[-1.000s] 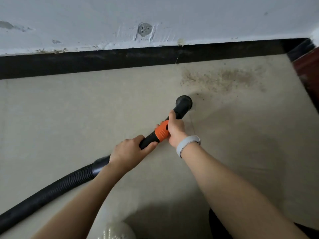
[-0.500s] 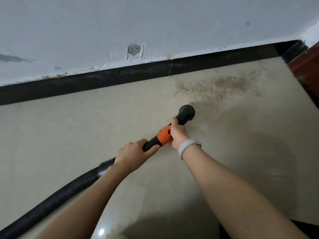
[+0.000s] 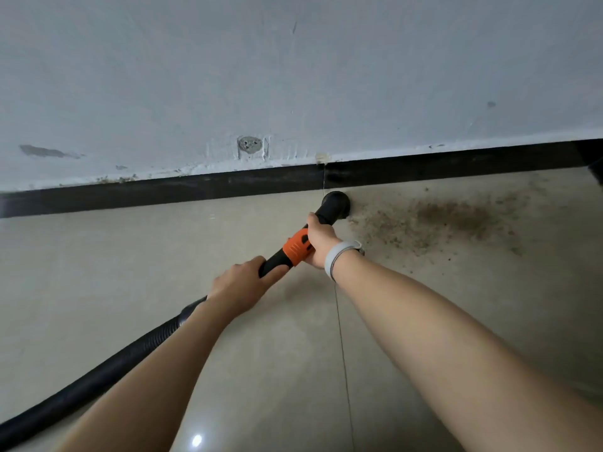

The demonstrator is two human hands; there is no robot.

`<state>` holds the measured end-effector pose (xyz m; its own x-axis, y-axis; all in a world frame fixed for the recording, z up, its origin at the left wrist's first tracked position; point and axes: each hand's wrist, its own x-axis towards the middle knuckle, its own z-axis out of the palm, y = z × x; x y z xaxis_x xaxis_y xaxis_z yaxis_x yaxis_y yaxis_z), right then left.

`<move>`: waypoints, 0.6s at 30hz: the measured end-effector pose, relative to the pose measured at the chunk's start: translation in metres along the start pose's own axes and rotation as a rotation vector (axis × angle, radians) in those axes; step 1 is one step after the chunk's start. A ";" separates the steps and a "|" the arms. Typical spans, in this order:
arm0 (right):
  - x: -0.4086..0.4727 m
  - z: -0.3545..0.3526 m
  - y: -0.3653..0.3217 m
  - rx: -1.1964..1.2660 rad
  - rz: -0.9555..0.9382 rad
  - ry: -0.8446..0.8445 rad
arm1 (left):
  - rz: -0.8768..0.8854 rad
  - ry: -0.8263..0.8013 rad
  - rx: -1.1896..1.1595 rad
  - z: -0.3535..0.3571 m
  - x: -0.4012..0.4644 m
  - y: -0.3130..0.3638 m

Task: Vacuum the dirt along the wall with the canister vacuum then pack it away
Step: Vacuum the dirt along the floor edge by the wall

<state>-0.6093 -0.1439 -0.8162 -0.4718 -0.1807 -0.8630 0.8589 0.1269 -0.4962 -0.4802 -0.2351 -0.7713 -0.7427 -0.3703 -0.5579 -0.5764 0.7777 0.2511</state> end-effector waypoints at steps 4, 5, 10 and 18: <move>0.005 -0.030 -0.008 0.143 0.059 -0.080 | -0.006 -0.113 0.067 0.002 -0.002 0.025; 0.004 -0.036 -0.009 0.171 0.077 -0.094 | 0.010 -0.140 0.081 0.002 -0.004 0.029; -0.007 -0.047 -0.014 0.235 0.149 -0.112 | 0.080 -0.135 0.112 -0.004 -0.017 0.038; 0.004 -0.013 -0.014 0.174 0.145 -0.095 | 0.044 0.064 0.044 0.011 -0.006 -0.001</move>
<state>-0.6261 -0.1340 -0.8140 -0.3268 -0.2649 -0.9072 0.9417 -0.0097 -0.3364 -0.4717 -0.2280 -0.7775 -0.7881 -0.3658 -0.4951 -0.5282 0.8149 0.2386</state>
